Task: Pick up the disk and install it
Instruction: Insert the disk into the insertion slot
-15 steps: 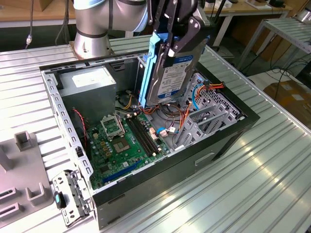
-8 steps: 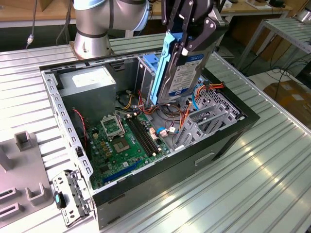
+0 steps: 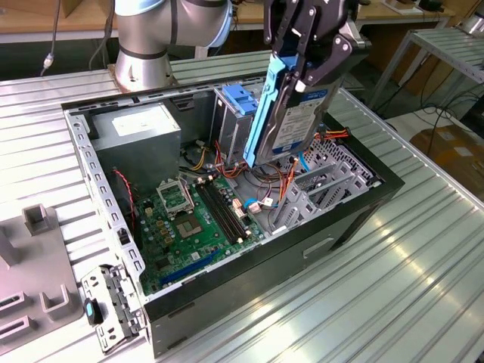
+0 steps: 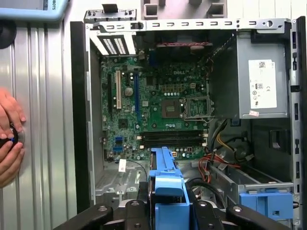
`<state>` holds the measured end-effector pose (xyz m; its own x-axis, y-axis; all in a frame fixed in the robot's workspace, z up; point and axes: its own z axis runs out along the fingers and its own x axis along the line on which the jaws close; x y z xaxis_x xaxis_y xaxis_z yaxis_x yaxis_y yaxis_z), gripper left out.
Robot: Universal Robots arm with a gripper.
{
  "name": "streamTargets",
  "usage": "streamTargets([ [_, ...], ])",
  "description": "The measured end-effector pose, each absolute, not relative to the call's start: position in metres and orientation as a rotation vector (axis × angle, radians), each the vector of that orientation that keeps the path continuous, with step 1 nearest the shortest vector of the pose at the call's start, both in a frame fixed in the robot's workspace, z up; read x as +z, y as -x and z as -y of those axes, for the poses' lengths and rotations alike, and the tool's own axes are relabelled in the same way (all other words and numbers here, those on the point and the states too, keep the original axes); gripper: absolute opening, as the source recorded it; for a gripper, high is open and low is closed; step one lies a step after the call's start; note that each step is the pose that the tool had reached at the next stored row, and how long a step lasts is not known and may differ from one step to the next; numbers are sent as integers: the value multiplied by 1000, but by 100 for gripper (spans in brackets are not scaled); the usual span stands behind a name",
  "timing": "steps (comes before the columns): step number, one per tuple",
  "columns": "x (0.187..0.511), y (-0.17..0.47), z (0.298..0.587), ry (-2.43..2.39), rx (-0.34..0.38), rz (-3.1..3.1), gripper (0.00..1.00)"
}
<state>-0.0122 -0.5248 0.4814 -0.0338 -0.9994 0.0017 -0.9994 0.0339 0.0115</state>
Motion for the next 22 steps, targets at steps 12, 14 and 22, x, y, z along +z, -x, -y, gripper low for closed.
streamTargets([
  [12, 479, -10, 550, -2176, -14, 2251, 37],
  [14, 478, -15, 551, -2175, -14, 2250, 37],
  [22, 474, -41, 551, -2173, -8, 2248, 37],
])
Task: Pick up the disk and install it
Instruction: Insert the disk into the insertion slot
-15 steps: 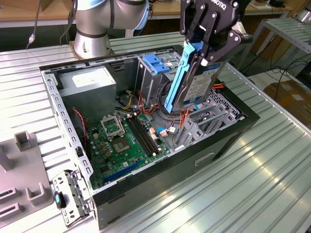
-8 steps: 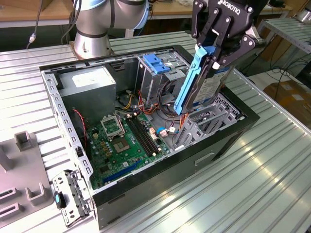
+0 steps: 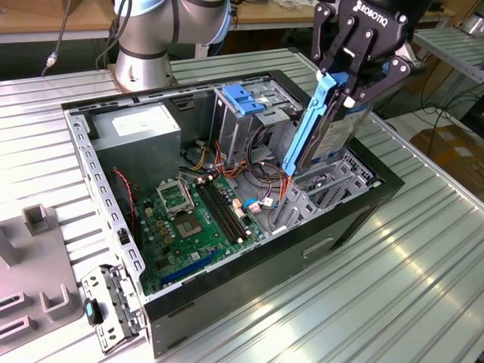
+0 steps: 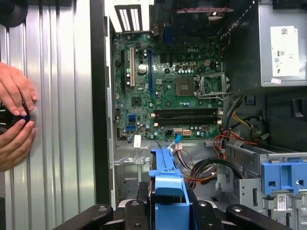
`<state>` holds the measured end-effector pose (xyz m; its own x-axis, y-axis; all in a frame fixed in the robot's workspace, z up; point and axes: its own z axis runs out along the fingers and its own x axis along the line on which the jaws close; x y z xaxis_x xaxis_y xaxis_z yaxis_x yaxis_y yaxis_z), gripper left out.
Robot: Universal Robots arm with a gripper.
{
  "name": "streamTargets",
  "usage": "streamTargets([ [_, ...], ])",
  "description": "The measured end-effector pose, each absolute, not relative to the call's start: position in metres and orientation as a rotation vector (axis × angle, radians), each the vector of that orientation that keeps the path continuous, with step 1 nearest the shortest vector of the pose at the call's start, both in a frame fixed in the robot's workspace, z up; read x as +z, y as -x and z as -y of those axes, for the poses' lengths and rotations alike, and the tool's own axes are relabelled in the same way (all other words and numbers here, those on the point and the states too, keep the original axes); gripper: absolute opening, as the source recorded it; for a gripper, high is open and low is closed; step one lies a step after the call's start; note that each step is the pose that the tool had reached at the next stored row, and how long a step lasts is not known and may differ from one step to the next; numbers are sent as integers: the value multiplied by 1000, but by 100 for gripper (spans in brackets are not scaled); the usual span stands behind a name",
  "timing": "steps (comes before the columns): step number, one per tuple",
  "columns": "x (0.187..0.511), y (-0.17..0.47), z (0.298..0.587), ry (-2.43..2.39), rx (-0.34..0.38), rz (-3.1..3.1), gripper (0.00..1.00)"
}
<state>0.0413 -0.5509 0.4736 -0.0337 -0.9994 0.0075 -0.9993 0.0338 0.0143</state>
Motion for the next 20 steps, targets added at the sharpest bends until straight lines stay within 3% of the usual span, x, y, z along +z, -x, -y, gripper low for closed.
streamTargets([
  [20, 457, -65, 557, -2185, -5, 2233, 37],
])
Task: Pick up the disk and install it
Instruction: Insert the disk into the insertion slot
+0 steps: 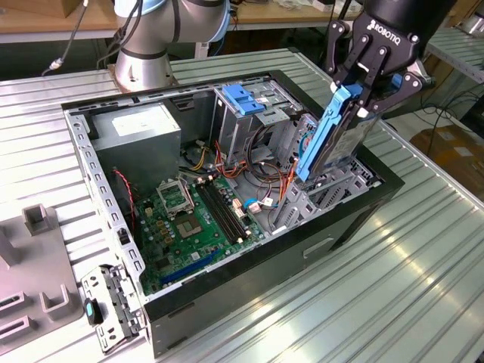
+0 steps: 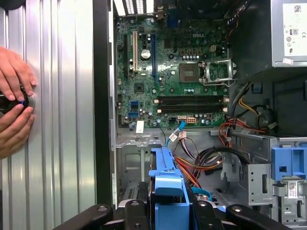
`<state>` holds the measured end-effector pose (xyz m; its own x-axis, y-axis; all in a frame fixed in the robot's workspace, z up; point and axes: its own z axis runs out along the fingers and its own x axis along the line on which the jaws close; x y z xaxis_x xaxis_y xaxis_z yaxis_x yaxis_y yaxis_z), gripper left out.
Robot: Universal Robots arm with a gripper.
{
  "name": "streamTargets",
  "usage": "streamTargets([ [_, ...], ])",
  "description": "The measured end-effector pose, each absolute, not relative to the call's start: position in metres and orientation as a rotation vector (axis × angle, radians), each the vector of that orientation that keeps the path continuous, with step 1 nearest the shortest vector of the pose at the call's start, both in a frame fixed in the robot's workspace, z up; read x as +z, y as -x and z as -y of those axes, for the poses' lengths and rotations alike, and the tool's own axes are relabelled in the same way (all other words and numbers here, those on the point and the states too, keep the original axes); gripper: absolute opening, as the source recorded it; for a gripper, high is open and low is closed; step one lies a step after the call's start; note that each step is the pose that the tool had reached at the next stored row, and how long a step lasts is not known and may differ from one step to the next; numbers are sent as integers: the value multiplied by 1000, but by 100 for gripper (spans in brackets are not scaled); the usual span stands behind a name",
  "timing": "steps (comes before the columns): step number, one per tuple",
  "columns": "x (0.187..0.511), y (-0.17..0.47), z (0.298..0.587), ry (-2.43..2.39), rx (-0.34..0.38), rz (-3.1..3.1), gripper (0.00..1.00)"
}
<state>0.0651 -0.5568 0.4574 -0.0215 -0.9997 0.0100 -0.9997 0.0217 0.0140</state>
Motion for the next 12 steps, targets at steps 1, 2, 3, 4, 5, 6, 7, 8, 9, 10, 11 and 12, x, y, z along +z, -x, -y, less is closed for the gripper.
streamTargets([
  [1, 456, -65, 557, -2185, -5, 2233, 37],
  [2, 455, -65, 558, -2185, -5, 2233, 37],
  [3, 455, -66, 559, -2185, -5, 2233, 37],
  [4, 453, -66, 559, -2185, -5, 2233, 37],
  [5, 452, -66, 560, -2185, -5, 2233, 37],
  [6, 451, -66, 560, -2185, -5, 2233, 37],
  [7, 450, -66, 560, -2185, -5, 2233, 37],
  [8, 449, -66, 561, -2185, -5, 2233, 37],
  [9, 448, -66, 561, -2185, -5, 2233, 37],
  [10, 447, -66, 562, -2185, -5, 2233, 37],
  [11, 446, -66, 563, -2185, -5, 2233, 37],
  [12, 446, -66, 563, -2185, -5, 2233, 37],
])
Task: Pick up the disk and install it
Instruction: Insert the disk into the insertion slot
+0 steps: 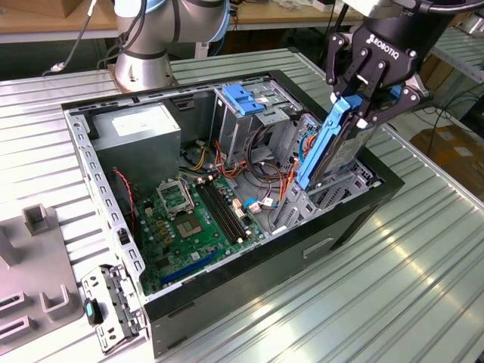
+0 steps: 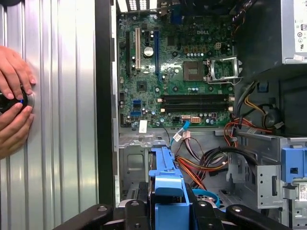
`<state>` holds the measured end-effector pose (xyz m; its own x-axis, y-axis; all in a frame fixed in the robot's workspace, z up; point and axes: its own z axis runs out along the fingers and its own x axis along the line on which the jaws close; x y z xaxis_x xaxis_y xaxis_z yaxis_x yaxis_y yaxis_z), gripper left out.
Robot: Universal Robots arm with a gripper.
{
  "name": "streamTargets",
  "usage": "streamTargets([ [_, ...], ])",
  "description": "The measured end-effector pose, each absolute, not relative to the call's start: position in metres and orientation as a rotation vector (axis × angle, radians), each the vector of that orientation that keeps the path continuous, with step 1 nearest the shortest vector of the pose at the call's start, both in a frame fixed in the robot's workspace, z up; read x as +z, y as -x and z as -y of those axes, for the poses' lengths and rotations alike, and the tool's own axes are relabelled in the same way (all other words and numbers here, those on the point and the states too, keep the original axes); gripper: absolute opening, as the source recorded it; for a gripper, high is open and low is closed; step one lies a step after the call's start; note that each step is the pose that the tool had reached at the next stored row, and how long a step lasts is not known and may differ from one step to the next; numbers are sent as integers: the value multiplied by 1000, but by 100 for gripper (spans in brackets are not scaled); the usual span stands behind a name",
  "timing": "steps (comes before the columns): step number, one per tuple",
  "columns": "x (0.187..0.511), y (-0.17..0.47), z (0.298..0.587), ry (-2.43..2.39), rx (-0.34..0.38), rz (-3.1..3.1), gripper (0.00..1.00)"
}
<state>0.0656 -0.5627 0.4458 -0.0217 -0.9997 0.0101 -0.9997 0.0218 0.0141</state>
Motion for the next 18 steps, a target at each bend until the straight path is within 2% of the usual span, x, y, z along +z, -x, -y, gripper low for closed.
streamTargets([
  [18, 440, -67, 563, -2185, -5, 2233, 37],
])
